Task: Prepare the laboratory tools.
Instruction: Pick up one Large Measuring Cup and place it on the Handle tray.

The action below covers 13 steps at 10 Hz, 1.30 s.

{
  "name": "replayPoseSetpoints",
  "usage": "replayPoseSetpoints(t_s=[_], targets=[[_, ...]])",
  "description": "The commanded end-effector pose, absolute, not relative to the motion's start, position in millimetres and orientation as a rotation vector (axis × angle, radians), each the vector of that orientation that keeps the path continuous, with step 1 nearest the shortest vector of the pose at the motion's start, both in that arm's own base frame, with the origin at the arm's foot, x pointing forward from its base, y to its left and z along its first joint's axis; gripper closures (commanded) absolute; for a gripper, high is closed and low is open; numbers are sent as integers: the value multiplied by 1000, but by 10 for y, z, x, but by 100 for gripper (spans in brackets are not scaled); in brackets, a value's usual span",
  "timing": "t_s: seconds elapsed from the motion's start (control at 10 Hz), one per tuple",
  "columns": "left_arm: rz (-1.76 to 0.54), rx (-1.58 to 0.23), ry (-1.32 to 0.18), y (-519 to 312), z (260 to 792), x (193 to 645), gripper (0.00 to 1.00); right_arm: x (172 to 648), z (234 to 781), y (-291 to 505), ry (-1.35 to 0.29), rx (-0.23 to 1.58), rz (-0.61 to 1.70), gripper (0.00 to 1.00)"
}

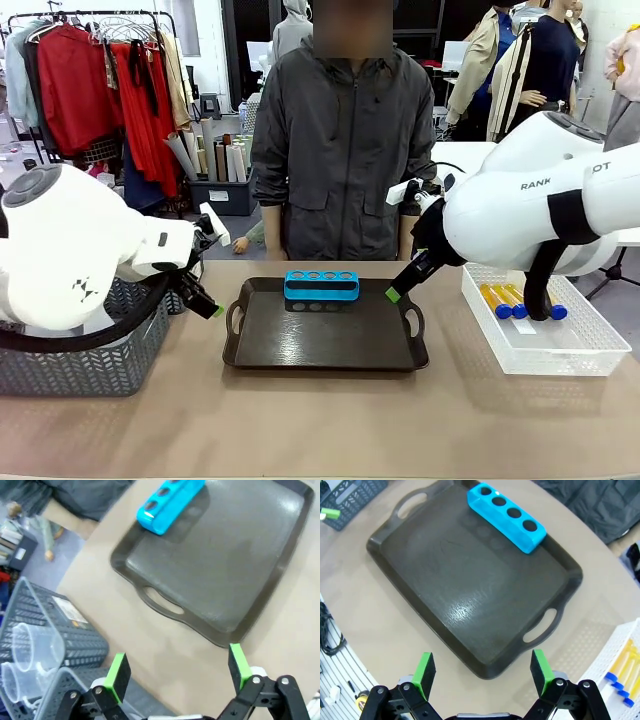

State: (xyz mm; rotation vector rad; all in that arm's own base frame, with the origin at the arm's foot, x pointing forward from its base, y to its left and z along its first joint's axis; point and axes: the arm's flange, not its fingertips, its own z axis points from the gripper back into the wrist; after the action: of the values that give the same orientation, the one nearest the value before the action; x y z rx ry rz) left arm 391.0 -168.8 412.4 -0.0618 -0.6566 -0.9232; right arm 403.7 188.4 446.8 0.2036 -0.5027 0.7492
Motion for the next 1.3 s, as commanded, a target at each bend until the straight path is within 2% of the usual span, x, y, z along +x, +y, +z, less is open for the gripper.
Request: replayPoseSetpoints(t_s=[0.0, 0.2, 0.4, 0.6, 0.9, 1.2], targets=[[-971, -214, -487, -1672, 4232, 3984, 0, 4067, 4522, 1879, -493, 240, 748, 0], [-966, -352, -430, -1653, 4380, 4039, 0, 4092, 4631, 1849, -478, 297, 765, 0], [-967, -423, -501, -1596, 4621, 4077, 0, 4043, 4837, 1819, -487, 375, 813, 0], [-991, -437, -576, -1547, 4822, 4117, 0, 4020, 5155, 1723, -514, 453, 850, 0], [-1046, -379, -724, -1472, 5134, 4146, 0, 4025, 5549, 1579, -579, 463, 866, 0], [-1042, -431, -747, -1417, 5414, 4167, 0, 4105, 5841, 1359, -635, 455, 884, 0]])
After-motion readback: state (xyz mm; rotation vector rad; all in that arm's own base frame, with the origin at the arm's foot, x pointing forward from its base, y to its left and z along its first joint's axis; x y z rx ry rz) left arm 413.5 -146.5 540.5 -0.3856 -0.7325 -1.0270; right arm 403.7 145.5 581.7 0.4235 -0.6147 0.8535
